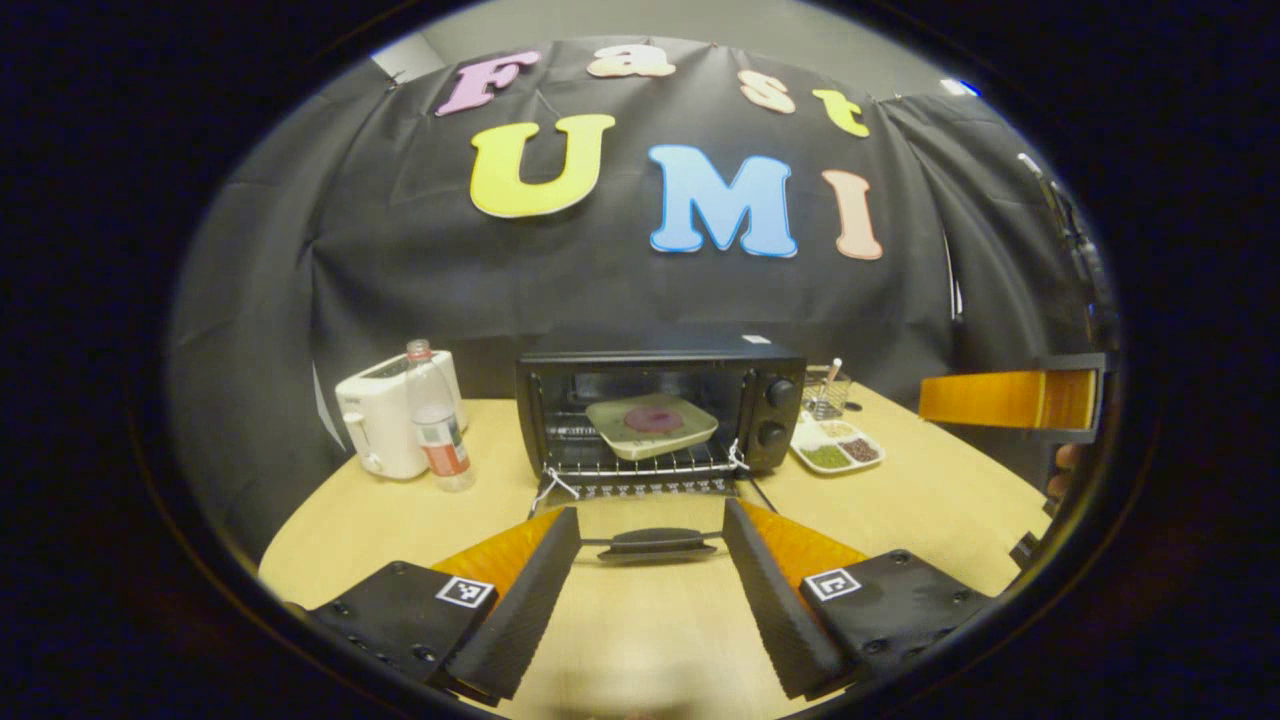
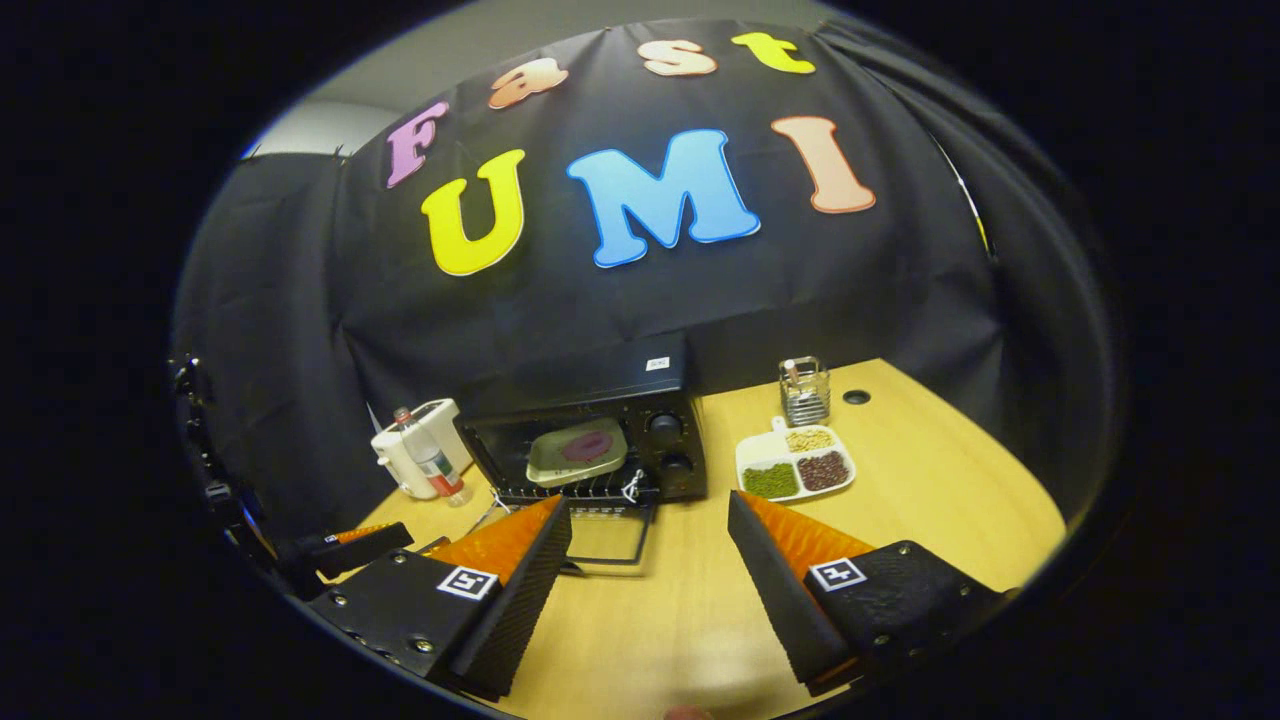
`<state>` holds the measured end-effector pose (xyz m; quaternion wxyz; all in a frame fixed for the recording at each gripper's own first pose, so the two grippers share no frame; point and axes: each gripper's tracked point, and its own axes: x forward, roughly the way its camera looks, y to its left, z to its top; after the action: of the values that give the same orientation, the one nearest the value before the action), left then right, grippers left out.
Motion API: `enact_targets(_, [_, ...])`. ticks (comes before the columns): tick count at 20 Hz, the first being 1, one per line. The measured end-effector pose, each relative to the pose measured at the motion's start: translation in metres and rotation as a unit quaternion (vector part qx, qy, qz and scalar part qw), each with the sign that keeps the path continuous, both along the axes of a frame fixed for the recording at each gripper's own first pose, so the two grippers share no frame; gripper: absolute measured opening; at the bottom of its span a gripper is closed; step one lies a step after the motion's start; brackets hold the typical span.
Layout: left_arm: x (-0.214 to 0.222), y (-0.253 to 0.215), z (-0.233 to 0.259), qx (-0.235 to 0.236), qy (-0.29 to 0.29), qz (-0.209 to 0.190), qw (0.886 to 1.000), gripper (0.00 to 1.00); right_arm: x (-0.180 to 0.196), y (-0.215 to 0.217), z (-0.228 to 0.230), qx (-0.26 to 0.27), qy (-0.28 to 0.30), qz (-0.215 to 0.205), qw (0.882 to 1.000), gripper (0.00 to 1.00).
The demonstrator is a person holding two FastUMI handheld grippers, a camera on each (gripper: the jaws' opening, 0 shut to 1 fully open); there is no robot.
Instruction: Open the electric oven with the left hand, put the food in, and close the electric oven.
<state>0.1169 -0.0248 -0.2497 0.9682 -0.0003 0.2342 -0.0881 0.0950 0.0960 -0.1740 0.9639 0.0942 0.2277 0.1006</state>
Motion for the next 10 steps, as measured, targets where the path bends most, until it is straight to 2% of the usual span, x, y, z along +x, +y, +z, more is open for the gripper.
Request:
enact_targets(2, [-0.001, -0.006, -0.024, 0.007, 0.028, -0.003, 1.0, 1.0, -0.007, -0.016, 0.011, -0.034, -0.022, -0.007, 0.999, 0.98])
enact_targets(7, [0.007, -0.021, -0.068, 0.001, 0.077, -0.004, 0.997, 0.97, -0.022, -0.053, 0.036, -0.102, -0.075, -0.024, 0.992, 0.98])
enact_targets(8, [0.008, -0.023, -0.077, -0.003, 0.085, 0.001, 0.996, 1.0, -0.025, -0.06, 0.037, -0.117, -0.081, -0.029, 0.989, 0.98])
enact_targets(10, [0.009, -0.027, -0.094, -0.013, 0.105, 0.009, 0.994, 0.97, -0.029, -0.071, 0.039, -0.128, -0.08, -0.041, 0.988, 0.98])
